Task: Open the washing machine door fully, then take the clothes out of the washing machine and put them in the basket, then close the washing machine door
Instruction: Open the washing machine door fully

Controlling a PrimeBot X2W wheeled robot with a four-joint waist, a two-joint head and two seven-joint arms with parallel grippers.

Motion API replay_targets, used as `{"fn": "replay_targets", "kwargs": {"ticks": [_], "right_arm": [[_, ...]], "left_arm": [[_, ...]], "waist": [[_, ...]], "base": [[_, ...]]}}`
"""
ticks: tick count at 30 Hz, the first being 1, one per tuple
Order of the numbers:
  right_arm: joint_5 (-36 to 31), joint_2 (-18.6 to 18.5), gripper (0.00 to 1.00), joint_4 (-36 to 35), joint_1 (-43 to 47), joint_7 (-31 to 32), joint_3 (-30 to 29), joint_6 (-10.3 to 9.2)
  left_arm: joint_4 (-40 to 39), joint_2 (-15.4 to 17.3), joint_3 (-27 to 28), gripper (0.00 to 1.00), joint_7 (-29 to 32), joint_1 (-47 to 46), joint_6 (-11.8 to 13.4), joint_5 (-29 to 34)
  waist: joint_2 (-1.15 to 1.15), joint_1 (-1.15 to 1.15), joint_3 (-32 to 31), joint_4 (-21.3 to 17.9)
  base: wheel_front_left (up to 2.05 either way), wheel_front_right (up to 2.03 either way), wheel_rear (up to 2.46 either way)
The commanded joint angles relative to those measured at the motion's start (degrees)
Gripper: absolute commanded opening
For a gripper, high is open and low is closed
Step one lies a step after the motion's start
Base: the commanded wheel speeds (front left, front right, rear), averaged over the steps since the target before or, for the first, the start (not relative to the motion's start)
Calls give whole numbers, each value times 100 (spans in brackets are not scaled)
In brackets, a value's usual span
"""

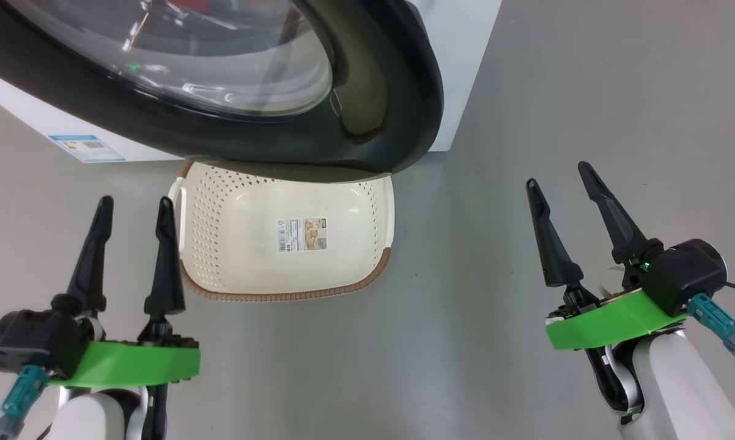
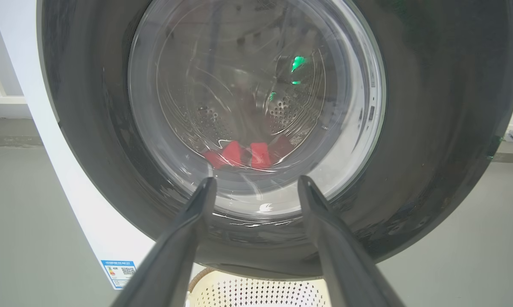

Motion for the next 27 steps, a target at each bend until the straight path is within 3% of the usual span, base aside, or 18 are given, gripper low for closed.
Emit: {"fn": "replay_targets", "kwargs": {"ticks": [1, 3, 4, 5, 6, 8, 14, 19, 27], "right_arm": [[-81, 29, 100, -104, 80, -35, 155, 39], [-96, 29, 100, -89, 63, -35, 155, 39], [-101, 29, 84, -78, 54, -35, 154, 39], [-99, 29, 49, -61, 44, -35, 160, 39], [-99, 29, 49, -61, 44, -35, 160, 39], [-83, 20, 0, -15, 10, -35, 167, 39], [389, 16, 0, 238, -225, -35, 169, 39], [1838, 26, 0, 625, -631, -35, 187, 39], [4066, 28, 0, 1513, -1587, -32, 779, 39]], "left_arm": [[-142, 121, 204, 100, -44, 40, 7, 30], [-142, 121, 208, 100, -44, 35, 6, 32], [-142, 121, 207, 100, -44, 31, 5, 34], [-141, 121, 204, 100, -44, 27, 5, 36], [-141, 121, 204, 100, -44, 27, 5, 36], [-142, 121, 200, 100, -44, 19, 3, 42], [-128, 121, 200, 100, -44, -11, -2, 65], [-85, 121, 190, 100, -44, -22, -5, 53], [-22, 121, 116, 100, -44, -2, -6, 30]], "waist": [[0, 0, 4, 1], [0, 0, 13, 4], [0, 0, 16, 8], [0, 0, 19, 13], [0, 0, 19, 13], [0, 0, 26, 20], [0, 0, 51, 46], [0, 0, 40, 85], [0, 0, 4, 147]], "base": [[0, 0, 0], [0, 0, 0], [0, 0, 0], [0, 0, 0], [0, 0, 0], [0, 0, 0], [0, 0, 0], [0, 0, 0], [0, 0, 0]]}}
